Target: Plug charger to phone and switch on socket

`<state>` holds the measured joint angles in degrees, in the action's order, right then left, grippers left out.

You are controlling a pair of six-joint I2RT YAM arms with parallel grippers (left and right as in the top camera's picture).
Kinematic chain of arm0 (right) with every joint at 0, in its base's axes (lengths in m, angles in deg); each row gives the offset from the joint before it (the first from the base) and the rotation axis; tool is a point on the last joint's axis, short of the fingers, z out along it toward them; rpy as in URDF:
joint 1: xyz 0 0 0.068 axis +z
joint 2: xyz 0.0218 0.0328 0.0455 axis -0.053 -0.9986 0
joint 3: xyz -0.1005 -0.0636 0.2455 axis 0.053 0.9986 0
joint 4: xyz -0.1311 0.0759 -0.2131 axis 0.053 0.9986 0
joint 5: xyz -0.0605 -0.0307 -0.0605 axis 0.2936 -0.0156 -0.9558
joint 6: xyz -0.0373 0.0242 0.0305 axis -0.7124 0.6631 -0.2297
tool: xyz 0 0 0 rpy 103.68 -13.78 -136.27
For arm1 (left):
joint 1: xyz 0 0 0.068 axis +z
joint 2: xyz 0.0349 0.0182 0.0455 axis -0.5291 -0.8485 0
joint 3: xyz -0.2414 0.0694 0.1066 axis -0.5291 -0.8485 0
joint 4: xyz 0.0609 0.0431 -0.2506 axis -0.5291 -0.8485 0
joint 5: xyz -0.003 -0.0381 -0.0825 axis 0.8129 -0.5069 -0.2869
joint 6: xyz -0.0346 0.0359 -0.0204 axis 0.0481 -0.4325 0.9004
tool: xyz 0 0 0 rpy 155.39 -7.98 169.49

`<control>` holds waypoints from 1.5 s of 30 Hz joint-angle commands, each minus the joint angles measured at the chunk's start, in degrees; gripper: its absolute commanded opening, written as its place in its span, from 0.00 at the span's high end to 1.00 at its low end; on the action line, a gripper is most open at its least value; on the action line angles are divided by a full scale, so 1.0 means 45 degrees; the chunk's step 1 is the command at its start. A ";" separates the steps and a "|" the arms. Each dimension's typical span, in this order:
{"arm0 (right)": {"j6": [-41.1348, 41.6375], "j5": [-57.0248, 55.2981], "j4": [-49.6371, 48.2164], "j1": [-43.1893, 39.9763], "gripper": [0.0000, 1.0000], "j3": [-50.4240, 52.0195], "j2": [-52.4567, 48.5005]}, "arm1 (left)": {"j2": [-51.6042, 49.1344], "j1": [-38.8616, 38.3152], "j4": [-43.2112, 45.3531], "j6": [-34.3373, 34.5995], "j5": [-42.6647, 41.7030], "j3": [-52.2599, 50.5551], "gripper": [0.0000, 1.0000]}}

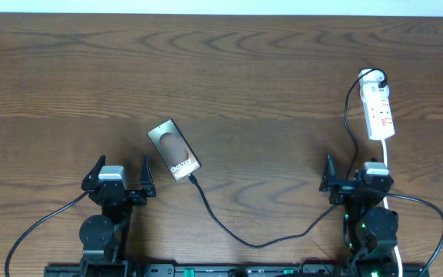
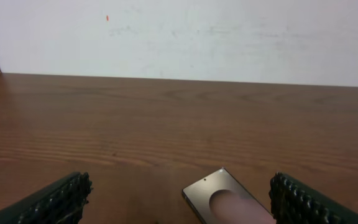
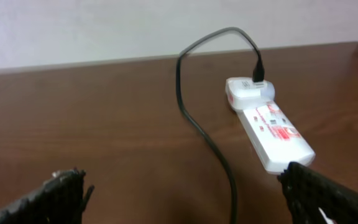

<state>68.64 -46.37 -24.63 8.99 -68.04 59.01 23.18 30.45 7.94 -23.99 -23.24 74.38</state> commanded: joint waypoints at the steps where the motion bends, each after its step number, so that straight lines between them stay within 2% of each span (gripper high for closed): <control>1: -0.1554 0.0301 0.0340 0.0092 0.01 0.0019 0.0840 | 0.0073 0.0078 -0.0510 0.0015 -0.0121 -0.0170 0.06; 4: -0.2322 0.0758 0.0418 0.0092 0.01 0.0019 0.1341 | 0.0073 0.0078 -0.0510 0.0015 -0.0121 -0.0170 0.06; 8: -0.2331 0.0753 0.0413 0.0087 0.01 0.0019 0.2069 | 0.0073 0.0078 -0.0510 0.0015 -0.0121 -0.0170 0.06; 45: -0.2312 0.0748 0.0389 0.0010 0.01 0.0015 0.2030 | 0.0073 0.0078 -0.0510 0.0015 -0.0121 -0.0170 0.06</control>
